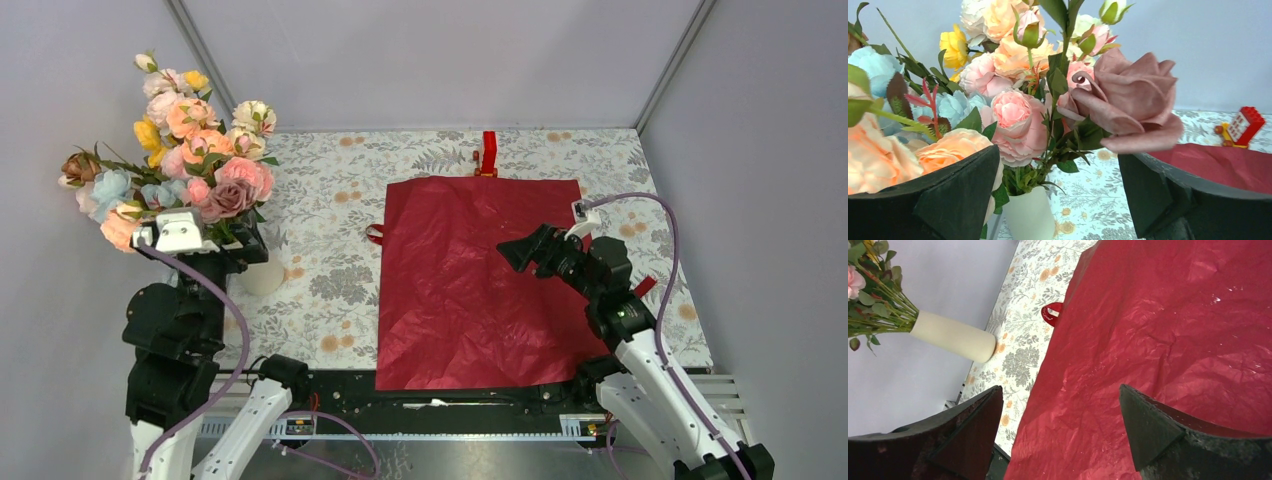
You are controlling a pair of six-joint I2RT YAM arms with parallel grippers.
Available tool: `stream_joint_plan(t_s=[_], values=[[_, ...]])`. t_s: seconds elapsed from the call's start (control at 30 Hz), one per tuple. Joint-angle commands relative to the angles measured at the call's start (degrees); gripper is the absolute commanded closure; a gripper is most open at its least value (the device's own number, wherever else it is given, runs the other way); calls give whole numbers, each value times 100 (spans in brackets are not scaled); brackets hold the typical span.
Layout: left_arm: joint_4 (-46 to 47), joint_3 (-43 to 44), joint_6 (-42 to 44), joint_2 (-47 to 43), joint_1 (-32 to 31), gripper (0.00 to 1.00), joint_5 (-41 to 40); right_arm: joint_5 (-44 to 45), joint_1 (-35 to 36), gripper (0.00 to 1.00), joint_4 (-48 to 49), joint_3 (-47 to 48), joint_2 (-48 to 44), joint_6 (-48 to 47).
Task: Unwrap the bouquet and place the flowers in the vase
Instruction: Insert the fake flower into the vase, then reset both arms
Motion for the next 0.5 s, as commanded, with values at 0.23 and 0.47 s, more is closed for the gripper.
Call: stream_joint_plan(t_s=[0.23,0.47], values=[[-992,528,-710,-201,28,1,1126,1055,-41,4,-1766,877,-355,-900],[-890,-116,-945,-522,28,1,1910,2513,-38,1,-3160,1568,-539,-1312]])
